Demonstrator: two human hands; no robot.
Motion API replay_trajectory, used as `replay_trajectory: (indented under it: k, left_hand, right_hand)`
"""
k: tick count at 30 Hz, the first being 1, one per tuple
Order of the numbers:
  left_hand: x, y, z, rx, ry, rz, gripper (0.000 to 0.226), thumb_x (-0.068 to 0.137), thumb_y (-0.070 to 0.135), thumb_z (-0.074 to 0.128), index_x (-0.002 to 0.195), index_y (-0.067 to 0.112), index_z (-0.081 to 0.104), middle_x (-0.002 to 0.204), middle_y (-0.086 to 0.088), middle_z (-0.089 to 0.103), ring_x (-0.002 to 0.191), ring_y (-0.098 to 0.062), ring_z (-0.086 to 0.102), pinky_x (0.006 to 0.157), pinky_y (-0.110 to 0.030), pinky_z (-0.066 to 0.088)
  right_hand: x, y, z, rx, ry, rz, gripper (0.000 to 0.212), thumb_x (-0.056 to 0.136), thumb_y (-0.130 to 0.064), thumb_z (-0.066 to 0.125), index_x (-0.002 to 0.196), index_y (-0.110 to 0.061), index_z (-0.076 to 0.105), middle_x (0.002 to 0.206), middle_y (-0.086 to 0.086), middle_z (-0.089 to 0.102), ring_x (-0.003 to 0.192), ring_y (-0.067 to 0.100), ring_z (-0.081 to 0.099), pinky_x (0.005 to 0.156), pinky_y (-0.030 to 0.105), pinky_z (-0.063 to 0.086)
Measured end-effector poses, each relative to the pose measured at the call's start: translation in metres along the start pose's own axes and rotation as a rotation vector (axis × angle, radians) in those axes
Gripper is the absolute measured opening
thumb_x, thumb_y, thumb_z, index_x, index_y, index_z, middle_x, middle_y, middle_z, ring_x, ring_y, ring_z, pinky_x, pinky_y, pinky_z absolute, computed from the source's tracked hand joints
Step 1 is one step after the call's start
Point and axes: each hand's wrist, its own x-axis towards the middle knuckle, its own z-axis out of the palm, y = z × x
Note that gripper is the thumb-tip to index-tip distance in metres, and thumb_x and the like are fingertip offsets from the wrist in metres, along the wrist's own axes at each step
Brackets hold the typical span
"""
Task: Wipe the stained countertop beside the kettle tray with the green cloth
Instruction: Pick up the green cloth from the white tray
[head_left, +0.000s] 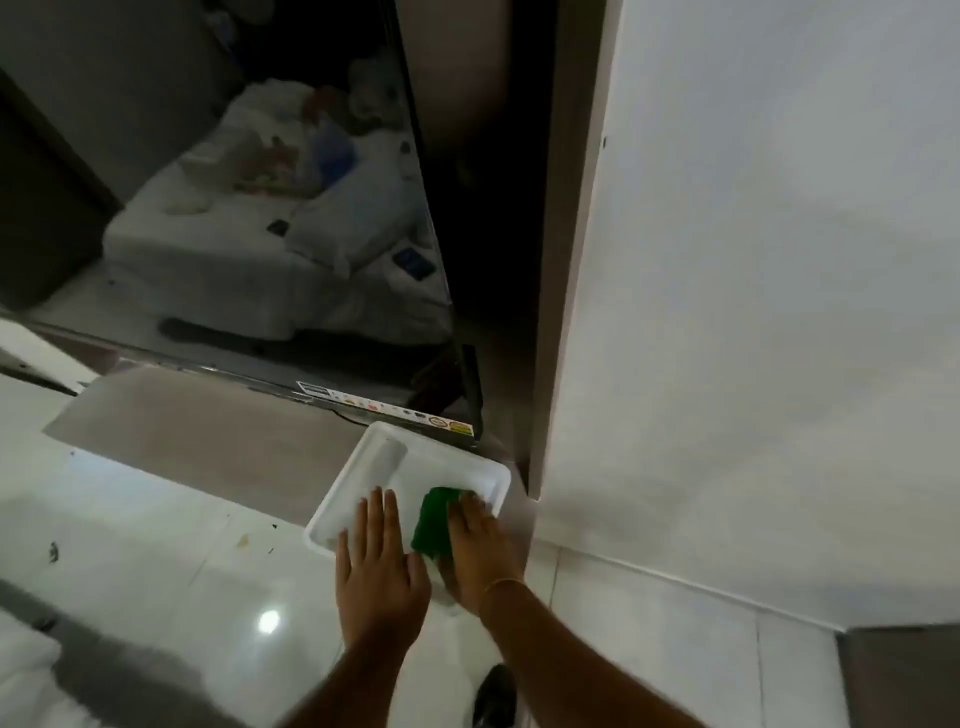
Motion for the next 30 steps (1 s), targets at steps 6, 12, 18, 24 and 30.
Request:
replay_trajectory:
  k: [6, 12, 18, 24, 30]
  left_hand:
    - [0.014, -0.038, 0.010, 0.055, -0.067, 0.027, 0.079, 0.094, 0.037, 0.025, 0.168, 0.018, 0.008, 0.177, -0.004, 0.008, 0.164, -0.022, 0.009, 0.133, -0.052, 0.012]
    - [0.023, -0.047, 0.017, 0.050, -0.145, 0.072, 0.081, 0.091, 0.036, 0.025, 0.168, 0.017, 0.009, 0.177, -0.004, 0.009, 0.164, -0.023, 0.010, 0.133, -0.053, 0.010]
    - [0.032, -0.034, 0.019, 0.083, -0.168, 0.081, 0.080, 0.092, 0.038, 0.022, 0.168, 0.019, 0.005, 0.177, -0.004, 0.004, 0.164, -0.023, 0.004, 0.134, -0.051, 0.009]
    - [0.032, 0.019, -0.008, -0.012, -0.242, 0.069, 0.091, 0.081, 0.043, 0.016, 0.167, 0.014, 0.011, 0.176, -0.007, 0.012, 0.163, -0.027, 0.017, 0.132, -0.052, 0.017]
    - [0.029, 0.096, -0.003, 0.130, -0.447, 0.599, 0.079, 0.086, 0.037, 0.046, 0.149, -0.012, 0.047, 0.158, -0.031, 0.047, 0.143, -0.045, 0.052, 0.114, -0.051, 0.037]
  right_hand:
    - [0.038, -0.007, 0.058, -0.112, -0.112, 0.023, 0.097, 0.094, -0.026, 0.061, 0.159, -0.008, -0.009, 0.167, 0.015, -0.013, 0.154, 0.033, -0.009, 0.122, 0.047, -0.002]
    - [0.057, -0.008, 0.081, -0.142, -0.081, 0.081, 0.089, 0.096, -0.020, 0.061, 0.159, -0.003, -0.001, 0.166, 0.023, 0.000, 0.154, 0.039, 0.004, 0.122, 0.053, 0.015]
    - [0.068, -0.007, 0.076, -0.108, -0.028, 0.073, 0.071, 0.102, -0.016, 0.053, 0.155, 0.005, 0.012, 0.159, 0.032, 0.019, 0.148, 0.045, 0.024, 0.117, 0.053, 0.030]
    - [0.059, -0.007, 0.018, 0.049, 0.026, 0.090, 0.056, 0.100, -0.013, 0.049, 0.149, 0.006, 0.029, 0.145, 0.029, 0.045, 0.132, 0.044, 0.048, 0.109, 0.049, 0.042]
    - [-0.049, 0.063, -0.051, 0.260, 0.318, 0.256, 0.061, 0.092, -0.026, 0.060, 0.147, -0.009, 0.040, 0.137, 0.023, 0.055, 0.108, 0.043, 0.063, 0.085, 0.049, 0.057]
